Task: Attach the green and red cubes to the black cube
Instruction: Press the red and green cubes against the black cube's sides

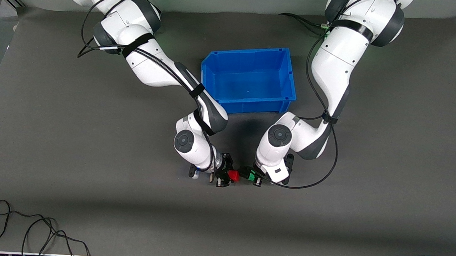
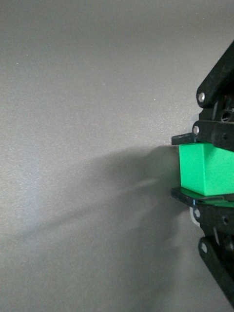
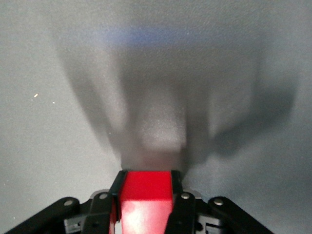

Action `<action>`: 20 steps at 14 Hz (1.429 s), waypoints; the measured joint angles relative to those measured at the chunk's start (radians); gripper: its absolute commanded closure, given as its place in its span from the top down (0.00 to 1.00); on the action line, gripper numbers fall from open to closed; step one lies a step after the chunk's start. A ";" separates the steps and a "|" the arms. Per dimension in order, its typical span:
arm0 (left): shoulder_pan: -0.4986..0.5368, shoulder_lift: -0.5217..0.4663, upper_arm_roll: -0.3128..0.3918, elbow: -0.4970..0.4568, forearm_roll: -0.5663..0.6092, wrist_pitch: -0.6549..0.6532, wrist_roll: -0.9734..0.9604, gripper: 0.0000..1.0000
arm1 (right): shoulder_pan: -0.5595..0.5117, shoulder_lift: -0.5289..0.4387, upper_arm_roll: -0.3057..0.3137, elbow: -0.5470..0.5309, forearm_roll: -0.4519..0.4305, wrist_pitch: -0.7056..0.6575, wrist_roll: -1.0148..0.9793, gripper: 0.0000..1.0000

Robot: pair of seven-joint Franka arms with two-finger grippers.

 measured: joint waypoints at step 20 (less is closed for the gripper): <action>0.007 0.003 0.018 0.002 0.007 0.000 0.000 0.00 | -0.002 -0.035 -0.009 0.020 -0.131 0.011 -0.058 1.00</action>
